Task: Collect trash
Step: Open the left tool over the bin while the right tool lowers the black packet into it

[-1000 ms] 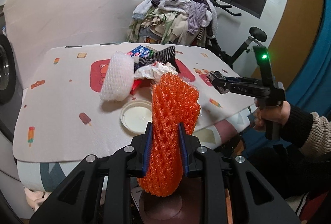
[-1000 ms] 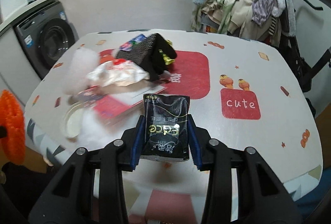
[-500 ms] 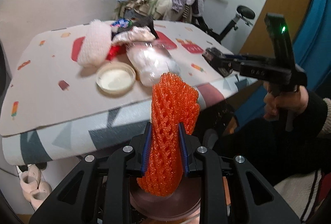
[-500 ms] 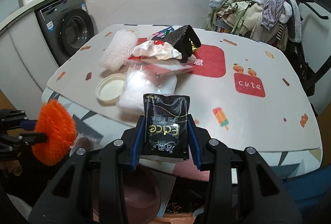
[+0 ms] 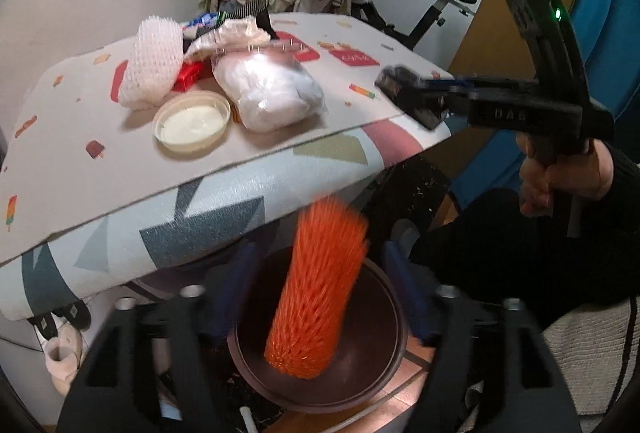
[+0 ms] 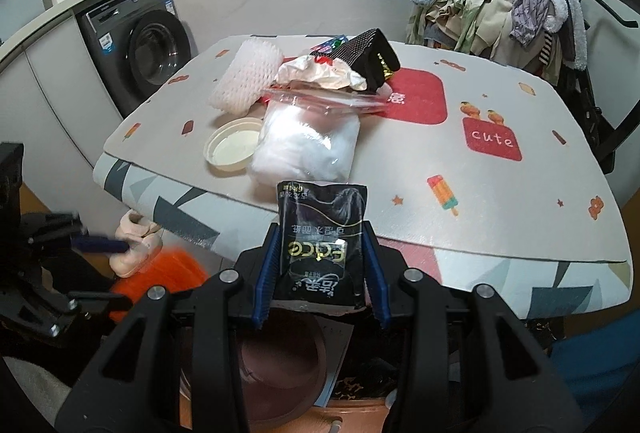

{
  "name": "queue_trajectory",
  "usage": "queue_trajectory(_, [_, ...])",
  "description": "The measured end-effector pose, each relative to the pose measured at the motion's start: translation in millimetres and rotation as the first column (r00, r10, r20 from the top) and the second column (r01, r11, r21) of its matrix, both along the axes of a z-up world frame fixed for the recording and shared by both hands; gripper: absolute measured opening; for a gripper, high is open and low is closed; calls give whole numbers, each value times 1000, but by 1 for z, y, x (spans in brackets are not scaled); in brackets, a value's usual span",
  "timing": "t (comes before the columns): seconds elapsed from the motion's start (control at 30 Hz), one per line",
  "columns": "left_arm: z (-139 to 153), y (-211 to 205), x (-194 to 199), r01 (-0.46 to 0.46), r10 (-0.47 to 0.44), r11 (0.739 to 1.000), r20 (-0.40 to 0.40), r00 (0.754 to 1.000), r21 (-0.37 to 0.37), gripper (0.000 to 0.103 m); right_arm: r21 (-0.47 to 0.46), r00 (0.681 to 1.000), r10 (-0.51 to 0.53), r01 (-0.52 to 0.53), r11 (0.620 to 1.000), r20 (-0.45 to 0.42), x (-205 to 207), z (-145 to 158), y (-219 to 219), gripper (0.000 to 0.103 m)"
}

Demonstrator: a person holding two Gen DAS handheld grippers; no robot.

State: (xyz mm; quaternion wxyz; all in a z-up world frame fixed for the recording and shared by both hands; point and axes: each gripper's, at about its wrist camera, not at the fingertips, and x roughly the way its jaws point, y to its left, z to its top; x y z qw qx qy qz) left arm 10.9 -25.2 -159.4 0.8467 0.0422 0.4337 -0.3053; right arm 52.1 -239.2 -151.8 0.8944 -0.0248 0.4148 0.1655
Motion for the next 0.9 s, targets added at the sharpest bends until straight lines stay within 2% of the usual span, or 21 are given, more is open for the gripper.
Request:
queue_trajectory(0.07, [6, 2, -1, -15, 15, 1000, 28, 999, 4, 84, -1, 1000, 12, -12, 1000, -5, -3, -2, 4, 41])
queue_trajectory(0.17, [14, 7, -1, -48, 46, 999, 75, 996, 15, 93, 2, 999, 28, -28, 1000, -18, -8, -6, 9, 41])
queue_trajectory(0.47, [39, 36, 1, -166, 163, 986, 167, 972, 6, 97, 7, 992, 87, -87, 996, -91, -22, -28, 29, 41])
queue_trajectory(0.63, [47, 54, 4, -230, 230, 973, 174, 957, -23, 97, 4, 981, 126, -126, 992, -146, -29, -44, 44, 41])
queue_trajectory(0.9, [48, 69, 7, -283, 286, 958, 160, 945, -41, 97, -28, 959, 180, -191, 981, -219, -40, -66, 67, 41])
